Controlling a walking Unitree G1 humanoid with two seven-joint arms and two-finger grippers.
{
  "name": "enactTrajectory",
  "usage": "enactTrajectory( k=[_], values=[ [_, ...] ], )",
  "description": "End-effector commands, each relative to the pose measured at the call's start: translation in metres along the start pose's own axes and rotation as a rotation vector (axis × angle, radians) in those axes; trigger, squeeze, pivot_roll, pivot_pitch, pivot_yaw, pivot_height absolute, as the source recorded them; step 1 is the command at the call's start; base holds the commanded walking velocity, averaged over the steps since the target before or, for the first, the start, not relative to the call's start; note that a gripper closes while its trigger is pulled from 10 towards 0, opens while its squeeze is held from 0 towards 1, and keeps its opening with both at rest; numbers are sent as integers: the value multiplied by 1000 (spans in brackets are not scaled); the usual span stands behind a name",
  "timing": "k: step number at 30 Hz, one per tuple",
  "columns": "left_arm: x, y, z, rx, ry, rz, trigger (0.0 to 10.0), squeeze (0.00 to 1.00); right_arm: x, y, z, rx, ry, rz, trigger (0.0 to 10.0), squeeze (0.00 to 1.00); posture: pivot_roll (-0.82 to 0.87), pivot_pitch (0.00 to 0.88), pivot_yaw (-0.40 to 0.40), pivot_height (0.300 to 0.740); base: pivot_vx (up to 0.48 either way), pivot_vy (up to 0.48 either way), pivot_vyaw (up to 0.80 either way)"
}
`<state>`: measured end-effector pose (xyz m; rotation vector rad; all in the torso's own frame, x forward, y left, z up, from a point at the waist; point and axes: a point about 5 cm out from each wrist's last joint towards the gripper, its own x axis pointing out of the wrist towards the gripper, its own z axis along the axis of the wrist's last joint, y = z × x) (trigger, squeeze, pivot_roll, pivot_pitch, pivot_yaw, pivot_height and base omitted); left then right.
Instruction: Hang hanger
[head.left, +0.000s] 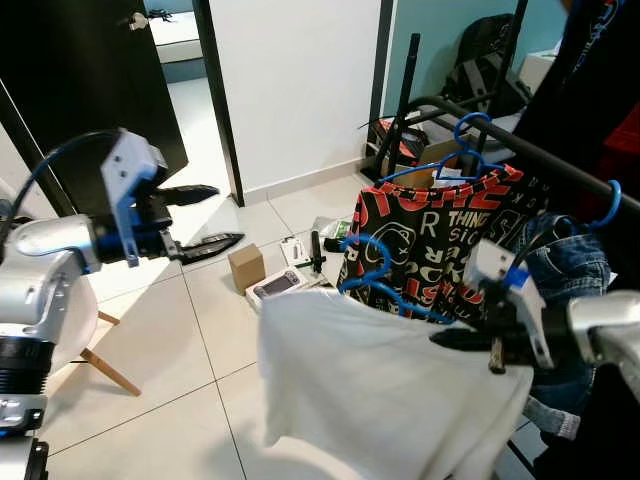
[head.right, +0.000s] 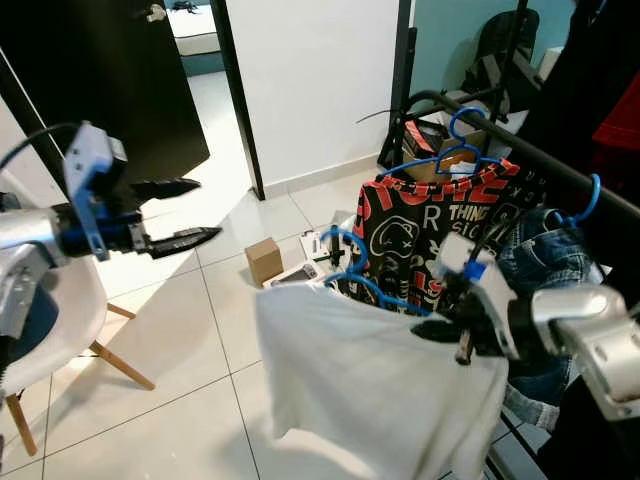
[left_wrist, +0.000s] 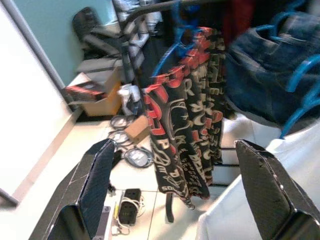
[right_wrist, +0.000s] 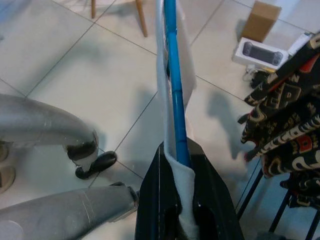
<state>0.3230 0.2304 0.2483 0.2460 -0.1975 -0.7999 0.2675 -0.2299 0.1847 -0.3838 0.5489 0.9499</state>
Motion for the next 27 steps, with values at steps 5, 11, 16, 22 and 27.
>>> enactTrajectory(
  k=[5, 11, 16, 22, 27],
  values=[
    [-5, -22, -65, -239, 60, 228, 10000, 0, 12, -5, -1, 124, -173, -223, 10000, 0, -51, 0, 24, 740, 0, 0, 0],
    [-14, -69, -137, -420, 229, 461, 10000, 0, 21, 17, 3, 304, -428, -310, 10000, 0, -56, 0, 18, 740, 0, 0, 0],
    [-16, -73, -144, -433, 254, 509, 10000, 0, 20, 24, 3, 316, -456, -306, 10000, 0, -59, 0, 20, 740, 0, 0, 0],
    [-27, -92, -175, -496, 378, 623, 10000, 0, 3, 49, -40, 380, -366, -422, 10000, 0, -98, 0, 44, 740, -43, 0, 0],
    [-22, -100, -180, -503, 403, 610, 10000, 0, 8, 50, -60, 432, -292, -557, 10000, 0, -101, 0, 61, 740, -322, 0, 0]
  ],
)
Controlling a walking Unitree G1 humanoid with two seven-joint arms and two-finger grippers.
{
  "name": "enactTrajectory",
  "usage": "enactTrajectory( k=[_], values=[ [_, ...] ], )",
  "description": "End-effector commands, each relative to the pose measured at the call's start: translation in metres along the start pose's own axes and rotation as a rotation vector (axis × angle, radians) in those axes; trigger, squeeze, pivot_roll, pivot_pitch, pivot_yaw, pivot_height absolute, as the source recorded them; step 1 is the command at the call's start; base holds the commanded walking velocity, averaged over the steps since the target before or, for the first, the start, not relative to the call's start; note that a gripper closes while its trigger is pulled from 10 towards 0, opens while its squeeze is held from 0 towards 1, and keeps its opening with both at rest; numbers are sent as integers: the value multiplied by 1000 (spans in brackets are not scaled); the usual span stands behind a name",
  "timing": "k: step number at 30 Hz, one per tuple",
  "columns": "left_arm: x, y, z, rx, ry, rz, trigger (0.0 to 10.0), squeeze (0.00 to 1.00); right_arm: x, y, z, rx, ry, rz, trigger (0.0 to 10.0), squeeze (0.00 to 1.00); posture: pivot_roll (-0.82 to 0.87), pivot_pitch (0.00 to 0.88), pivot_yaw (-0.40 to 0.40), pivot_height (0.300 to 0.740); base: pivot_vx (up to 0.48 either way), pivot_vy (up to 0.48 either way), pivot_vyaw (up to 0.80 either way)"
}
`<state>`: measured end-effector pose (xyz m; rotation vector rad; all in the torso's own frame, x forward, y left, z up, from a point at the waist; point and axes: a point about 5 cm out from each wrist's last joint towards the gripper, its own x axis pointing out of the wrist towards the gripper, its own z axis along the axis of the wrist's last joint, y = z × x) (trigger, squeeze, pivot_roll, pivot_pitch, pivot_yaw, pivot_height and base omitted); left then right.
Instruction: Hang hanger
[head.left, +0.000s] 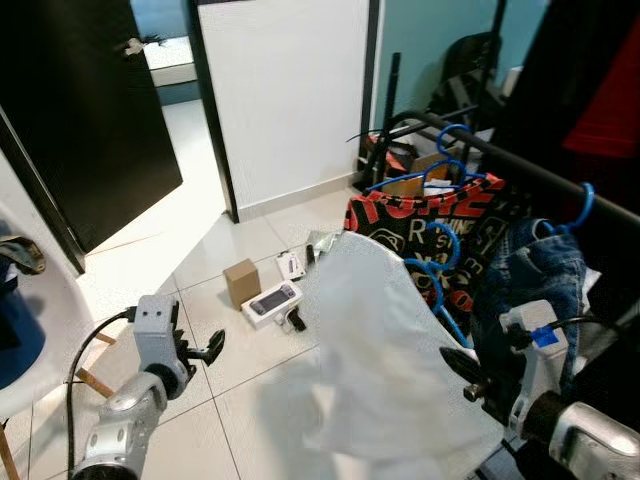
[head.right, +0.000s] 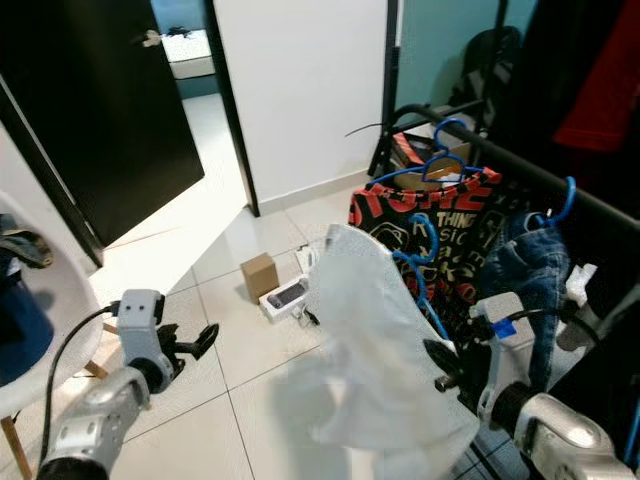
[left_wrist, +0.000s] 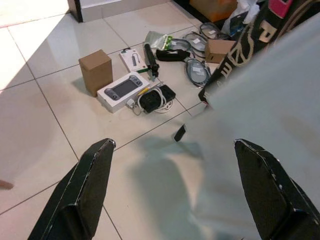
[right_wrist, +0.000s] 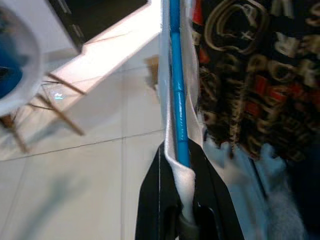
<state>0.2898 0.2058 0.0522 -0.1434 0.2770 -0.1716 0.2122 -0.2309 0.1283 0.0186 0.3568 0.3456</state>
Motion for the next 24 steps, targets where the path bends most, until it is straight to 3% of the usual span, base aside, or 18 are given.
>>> enactTrajectory(
  k=[1, 5, 12, 15, 24],
  values=[
    [0, -1, -8, 9, 28, 13, 10000, 0, 2, -1, -2, -6, -13, -53, 10000, 0, -101, 0, 61, 740, -326, 0, 0],
    [1, -3, -9, 12, 29, 13, 10000, 0, 3, -4, -3, 13, -15, -85, 10000, 0, -97, 0, 60, 740, -326, 0, 0],
    [2, -6, -10, 18, 19, 32, 10000, 0, 3, -7, 1, 48, -50, -136, 10000, 0, -91, 0, 53, 740, -327, 0, -783],
    [2, -6, -11, 17, 13, 41, 10000, 0, 4, -2, 6, 52, -80, -99, 10000, 0, -88, 0, 54, 740, -318, 0, -800],
    [5, -9, -6, 30, -32, 43, 10000, 0, 11, 13, 18, 27, -137, -17, 10000, 0, -88, 0, 49, 740, -32, 0, 0]
  ],
)
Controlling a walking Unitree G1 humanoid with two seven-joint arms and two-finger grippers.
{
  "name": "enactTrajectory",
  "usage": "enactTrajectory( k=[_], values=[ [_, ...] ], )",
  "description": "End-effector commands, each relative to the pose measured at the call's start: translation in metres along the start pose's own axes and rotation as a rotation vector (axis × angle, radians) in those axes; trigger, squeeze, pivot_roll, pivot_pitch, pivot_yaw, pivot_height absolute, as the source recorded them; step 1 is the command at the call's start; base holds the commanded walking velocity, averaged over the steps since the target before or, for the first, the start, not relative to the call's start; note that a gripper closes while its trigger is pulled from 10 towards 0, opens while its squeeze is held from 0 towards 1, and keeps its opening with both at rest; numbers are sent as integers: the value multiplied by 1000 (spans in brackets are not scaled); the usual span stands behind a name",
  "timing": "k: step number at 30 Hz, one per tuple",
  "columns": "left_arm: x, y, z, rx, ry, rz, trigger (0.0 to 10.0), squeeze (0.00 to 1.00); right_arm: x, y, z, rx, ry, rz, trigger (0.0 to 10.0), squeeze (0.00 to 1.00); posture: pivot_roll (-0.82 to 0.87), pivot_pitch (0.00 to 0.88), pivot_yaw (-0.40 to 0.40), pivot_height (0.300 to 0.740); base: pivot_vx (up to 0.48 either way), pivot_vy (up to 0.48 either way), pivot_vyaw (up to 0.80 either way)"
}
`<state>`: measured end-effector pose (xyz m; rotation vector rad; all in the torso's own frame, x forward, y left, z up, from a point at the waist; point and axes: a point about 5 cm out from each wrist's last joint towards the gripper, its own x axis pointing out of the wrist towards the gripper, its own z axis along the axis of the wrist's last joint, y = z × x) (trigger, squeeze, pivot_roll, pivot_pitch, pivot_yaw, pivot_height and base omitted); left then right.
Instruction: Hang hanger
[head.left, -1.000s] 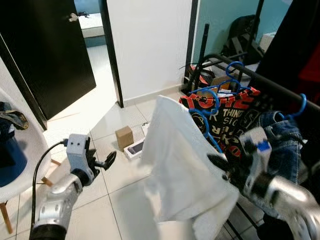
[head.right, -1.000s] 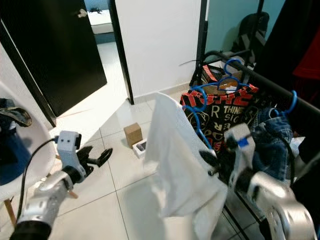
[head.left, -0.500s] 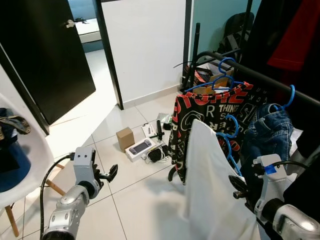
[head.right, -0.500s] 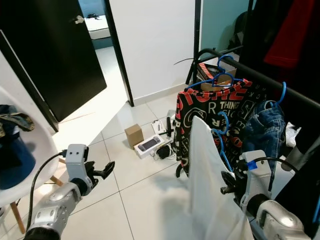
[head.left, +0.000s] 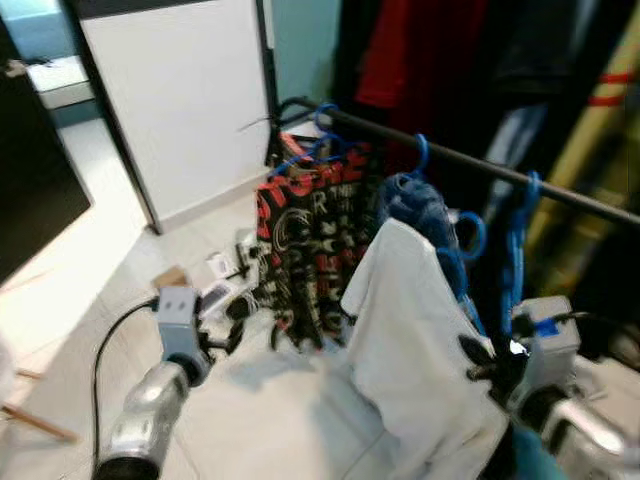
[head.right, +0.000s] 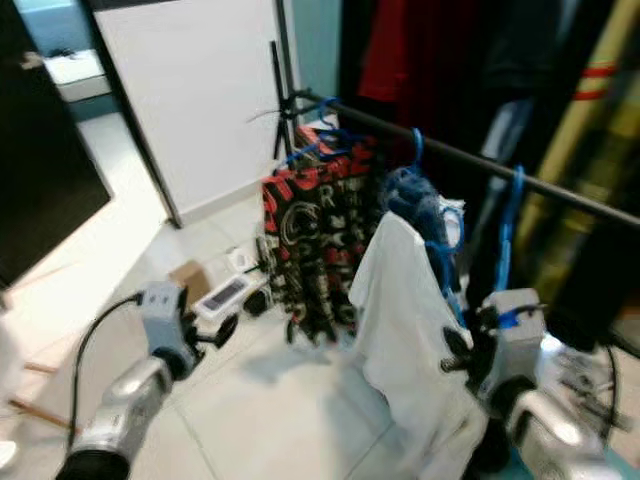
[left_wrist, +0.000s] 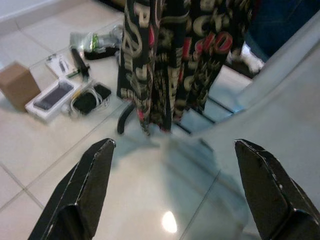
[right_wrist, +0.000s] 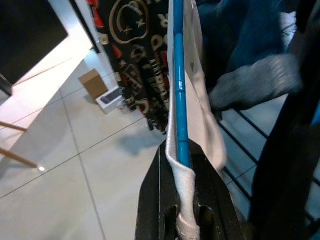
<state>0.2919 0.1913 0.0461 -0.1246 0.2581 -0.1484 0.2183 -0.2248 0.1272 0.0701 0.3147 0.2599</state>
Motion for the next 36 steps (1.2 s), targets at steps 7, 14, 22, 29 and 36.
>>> enactTrajectory(
  k=[7, 14, 22, 29, 36],
  values=[
    [0, 7, -1, 14, -12, 54, 10000, 0, -4, 23, 11, -86, -22, 207, 10000, 0, -90, 0, 49, 740, 0, 0, 0],
    [1, 14, -9, 47, 30, 125, 10000, 0, -20, -14, -37, -123, 342, 29, 10000, 0, -100, 0, 54, 740, 0, 0, 0],
    [1, 12, -17, 44, 72, 131, 10000, 0, -24, -21, -45, -118, 379, -9, 10000, 0, -102, 0, 55, 740, 0, 0, 0],
    [2, 12, -21, 21, 99, 147, 10000, 0, -26, -28, -48, -118, 391, -46, 10000, 0, -97, 0, 53, 740, -298, 0, 0],
    [2, 13, -23, 32, 105, 149, 10000, 0, -21, -33, -44, -67, 319, -88, 10000, 0, -90, 0, 50, 740, -409, 0, 0]
  ],
)
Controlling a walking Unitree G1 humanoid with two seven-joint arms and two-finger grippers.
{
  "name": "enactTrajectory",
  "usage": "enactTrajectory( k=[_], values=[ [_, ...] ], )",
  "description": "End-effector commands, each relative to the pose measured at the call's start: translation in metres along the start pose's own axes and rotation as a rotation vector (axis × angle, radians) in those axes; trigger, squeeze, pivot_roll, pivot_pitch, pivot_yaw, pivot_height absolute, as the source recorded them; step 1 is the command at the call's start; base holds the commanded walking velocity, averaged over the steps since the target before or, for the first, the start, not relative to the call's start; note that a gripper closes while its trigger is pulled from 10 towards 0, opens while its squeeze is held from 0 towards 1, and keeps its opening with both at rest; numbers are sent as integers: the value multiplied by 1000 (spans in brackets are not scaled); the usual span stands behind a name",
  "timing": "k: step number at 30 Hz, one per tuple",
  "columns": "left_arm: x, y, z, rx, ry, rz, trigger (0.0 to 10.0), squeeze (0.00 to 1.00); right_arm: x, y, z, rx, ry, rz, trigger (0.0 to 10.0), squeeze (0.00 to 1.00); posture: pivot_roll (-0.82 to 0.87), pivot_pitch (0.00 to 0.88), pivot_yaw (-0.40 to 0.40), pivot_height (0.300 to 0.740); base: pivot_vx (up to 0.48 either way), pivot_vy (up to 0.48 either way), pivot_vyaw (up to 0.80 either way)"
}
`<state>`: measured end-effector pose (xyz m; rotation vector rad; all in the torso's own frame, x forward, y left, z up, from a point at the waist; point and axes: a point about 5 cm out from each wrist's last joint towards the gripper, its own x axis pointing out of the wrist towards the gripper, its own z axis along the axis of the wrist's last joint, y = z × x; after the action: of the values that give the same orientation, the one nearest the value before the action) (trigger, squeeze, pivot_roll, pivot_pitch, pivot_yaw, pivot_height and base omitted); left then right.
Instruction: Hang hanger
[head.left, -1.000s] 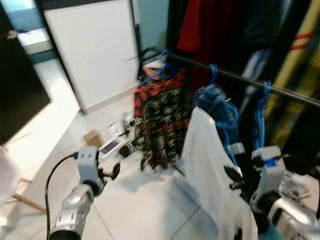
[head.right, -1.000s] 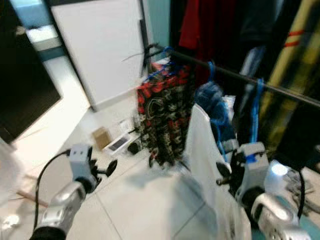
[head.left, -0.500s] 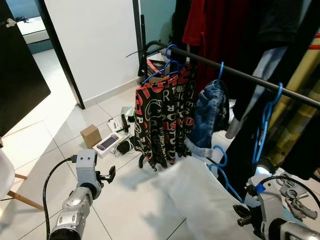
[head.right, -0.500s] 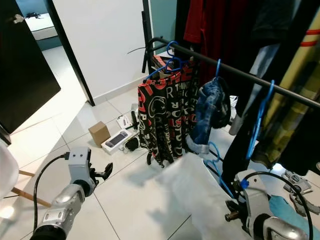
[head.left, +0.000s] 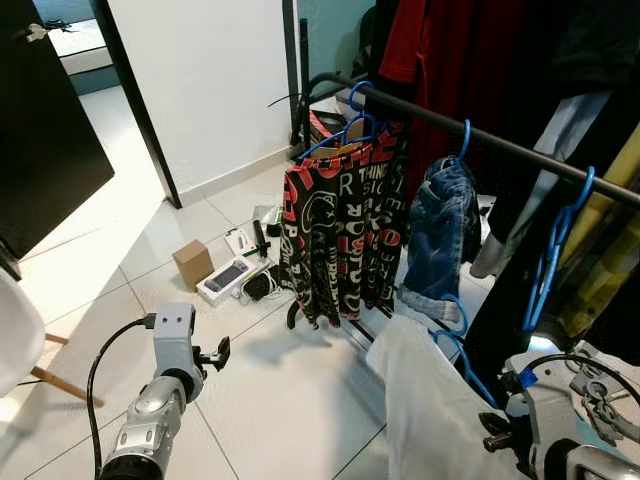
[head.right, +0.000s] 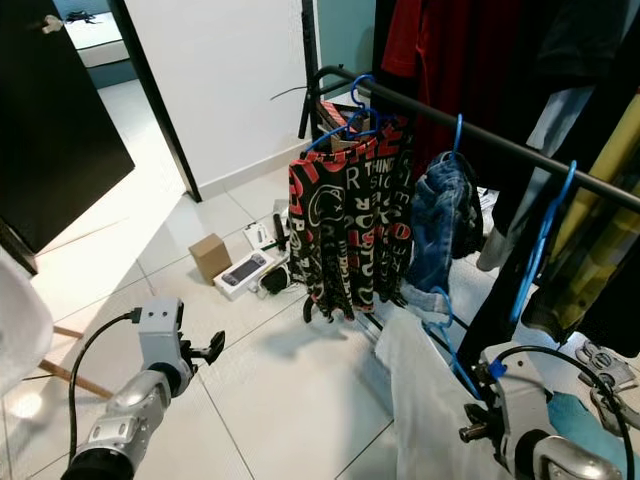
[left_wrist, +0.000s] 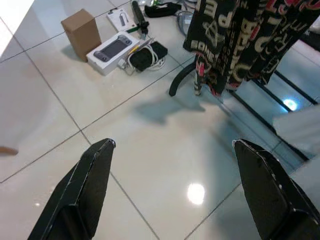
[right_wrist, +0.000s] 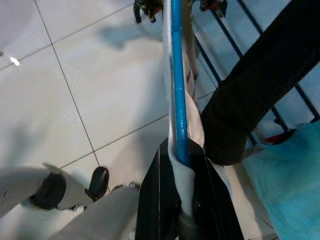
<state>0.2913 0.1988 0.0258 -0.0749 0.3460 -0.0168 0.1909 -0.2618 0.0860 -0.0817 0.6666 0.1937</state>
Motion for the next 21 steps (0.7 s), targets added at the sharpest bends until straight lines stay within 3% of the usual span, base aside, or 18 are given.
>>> enactTrajectory(
  k=[1, 12, 21],
  values=[
    [-1, 2, -5, 8, 22, 8, 10000, 0, 0, 0, 3, 23, -45, 6, 10000, 0, -90, 0, 50, 740, -409, 0, 0],
    [1, 1, -3, 11, 13, -4, 10000, 0, -9, 14, 17, 39, -185, 142, 10000, 0, -98, 0, 58, 740, -389, 0, -786],
    [2, -1, 4, 40, -25, -37, 10000, 0, -13, 11, 31, 42, -282, 106, 10000, 0, -104, 0, 62, 740, 0, 0, 0]
  ],
)
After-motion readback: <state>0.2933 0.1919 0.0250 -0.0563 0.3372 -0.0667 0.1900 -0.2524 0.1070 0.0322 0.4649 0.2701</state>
